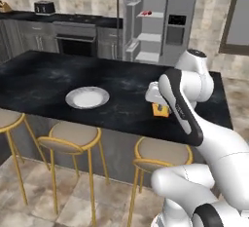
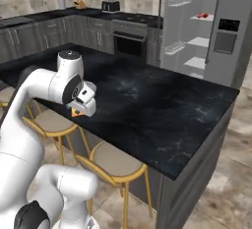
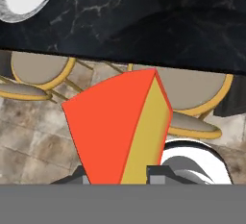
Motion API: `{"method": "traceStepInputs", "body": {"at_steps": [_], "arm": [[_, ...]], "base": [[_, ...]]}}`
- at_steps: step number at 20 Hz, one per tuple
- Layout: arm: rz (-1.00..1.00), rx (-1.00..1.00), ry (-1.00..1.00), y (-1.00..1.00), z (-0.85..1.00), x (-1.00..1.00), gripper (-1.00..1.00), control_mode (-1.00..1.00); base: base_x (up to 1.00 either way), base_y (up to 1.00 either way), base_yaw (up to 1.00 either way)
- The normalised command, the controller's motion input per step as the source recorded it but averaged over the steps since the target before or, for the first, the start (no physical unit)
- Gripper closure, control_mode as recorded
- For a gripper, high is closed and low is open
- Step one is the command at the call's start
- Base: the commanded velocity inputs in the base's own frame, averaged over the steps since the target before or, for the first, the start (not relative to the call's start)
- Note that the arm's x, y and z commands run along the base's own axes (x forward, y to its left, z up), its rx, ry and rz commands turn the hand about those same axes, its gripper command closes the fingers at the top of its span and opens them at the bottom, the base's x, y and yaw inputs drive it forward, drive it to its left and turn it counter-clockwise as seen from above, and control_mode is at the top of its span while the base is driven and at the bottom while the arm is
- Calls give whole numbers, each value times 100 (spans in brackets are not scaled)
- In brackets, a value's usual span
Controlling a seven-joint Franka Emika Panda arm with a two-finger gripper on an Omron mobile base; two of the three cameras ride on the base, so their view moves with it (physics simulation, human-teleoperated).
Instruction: Take the cheese, fish, and bell pepper from the fridge and place them on the plate on the dining counter to create an appetizer plate.
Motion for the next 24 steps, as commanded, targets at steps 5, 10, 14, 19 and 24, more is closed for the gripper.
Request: {"method": "traceStepInputs", "body": {"at_steps": [5,10,14,19,24], "arm": [[0,0,0,0,0,0,100,100],[0,0,0,0,0,0,100,100],[0,0,0,0,0,0,100,100],[-4,0,0,18,0,6,100,-100],[-15,0,1,39,0,62,100,-100]], "base": [[23,100,-45],[22,100,-39],[16,100,-30],[14,80,-20],[0,0,0]]}}
